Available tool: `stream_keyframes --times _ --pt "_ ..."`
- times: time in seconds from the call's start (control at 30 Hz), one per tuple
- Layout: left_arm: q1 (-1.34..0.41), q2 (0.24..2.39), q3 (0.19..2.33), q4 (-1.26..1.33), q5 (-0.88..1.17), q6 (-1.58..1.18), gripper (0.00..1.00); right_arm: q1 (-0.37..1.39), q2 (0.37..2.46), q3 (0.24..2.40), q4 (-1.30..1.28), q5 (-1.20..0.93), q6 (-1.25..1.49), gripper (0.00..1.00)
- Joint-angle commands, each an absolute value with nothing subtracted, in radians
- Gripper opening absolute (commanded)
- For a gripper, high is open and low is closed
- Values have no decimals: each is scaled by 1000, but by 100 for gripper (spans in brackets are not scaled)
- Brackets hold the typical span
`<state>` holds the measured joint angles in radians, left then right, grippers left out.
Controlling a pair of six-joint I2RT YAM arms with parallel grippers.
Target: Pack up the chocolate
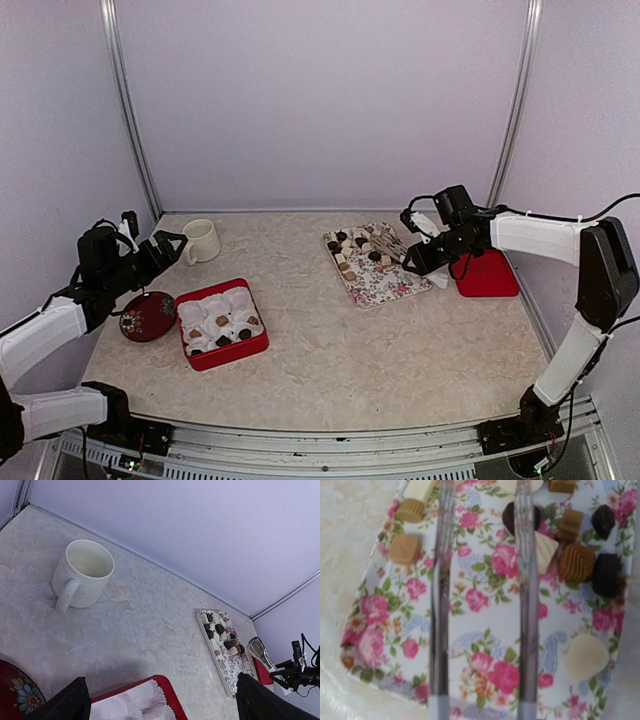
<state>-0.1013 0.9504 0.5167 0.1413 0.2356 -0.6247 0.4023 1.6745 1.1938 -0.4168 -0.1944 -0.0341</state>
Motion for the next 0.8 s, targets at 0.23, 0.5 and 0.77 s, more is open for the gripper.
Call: stream_keyframes --times 0.23,0.5,0.77 --pt "-95 955 554 138 233 -590 99 390 1760 1308 -431 -224 -74 41" --pt "-104 938 583 110 286 -532 99 390 1761 1328 -469 -270 -63 42" --pt "-129 980 630 64 256 -479 99 390 1834 1461 -582 -309 -58 42"
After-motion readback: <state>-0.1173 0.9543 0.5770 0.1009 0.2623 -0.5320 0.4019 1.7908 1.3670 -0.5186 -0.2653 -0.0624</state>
